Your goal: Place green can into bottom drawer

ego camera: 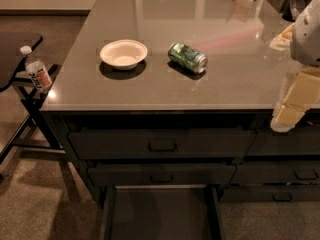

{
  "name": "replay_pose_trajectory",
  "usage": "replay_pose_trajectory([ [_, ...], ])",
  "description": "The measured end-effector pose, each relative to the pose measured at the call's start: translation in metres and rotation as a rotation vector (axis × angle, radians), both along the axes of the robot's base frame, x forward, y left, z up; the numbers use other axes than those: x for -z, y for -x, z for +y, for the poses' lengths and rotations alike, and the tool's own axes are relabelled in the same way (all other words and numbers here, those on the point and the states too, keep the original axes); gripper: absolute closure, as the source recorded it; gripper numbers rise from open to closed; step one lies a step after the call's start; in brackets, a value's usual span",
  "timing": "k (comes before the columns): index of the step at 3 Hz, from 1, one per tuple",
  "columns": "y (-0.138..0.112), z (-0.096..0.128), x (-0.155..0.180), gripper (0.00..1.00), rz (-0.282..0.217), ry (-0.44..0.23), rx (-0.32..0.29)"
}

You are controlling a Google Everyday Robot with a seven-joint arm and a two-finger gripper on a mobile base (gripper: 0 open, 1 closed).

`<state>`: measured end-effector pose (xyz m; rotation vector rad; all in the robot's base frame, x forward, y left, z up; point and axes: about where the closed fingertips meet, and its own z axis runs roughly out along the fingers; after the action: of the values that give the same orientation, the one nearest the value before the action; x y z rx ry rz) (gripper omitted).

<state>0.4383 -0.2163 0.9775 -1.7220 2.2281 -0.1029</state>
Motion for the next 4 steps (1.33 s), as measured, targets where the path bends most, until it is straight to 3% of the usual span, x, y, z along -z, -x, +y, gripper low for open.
replay_pose_trajectory([
  [1, -0.007, 0.005, -0.005, 0.00, -0.024, 0.006, -0.010],
  [2, -0.035, 0.021, -0.008, 0.00, -0.040, -0.044, -0.032],
  [4, -0.100, 0.049, -0.016, 0.00, -0.147, -0.273, -0.101],
])
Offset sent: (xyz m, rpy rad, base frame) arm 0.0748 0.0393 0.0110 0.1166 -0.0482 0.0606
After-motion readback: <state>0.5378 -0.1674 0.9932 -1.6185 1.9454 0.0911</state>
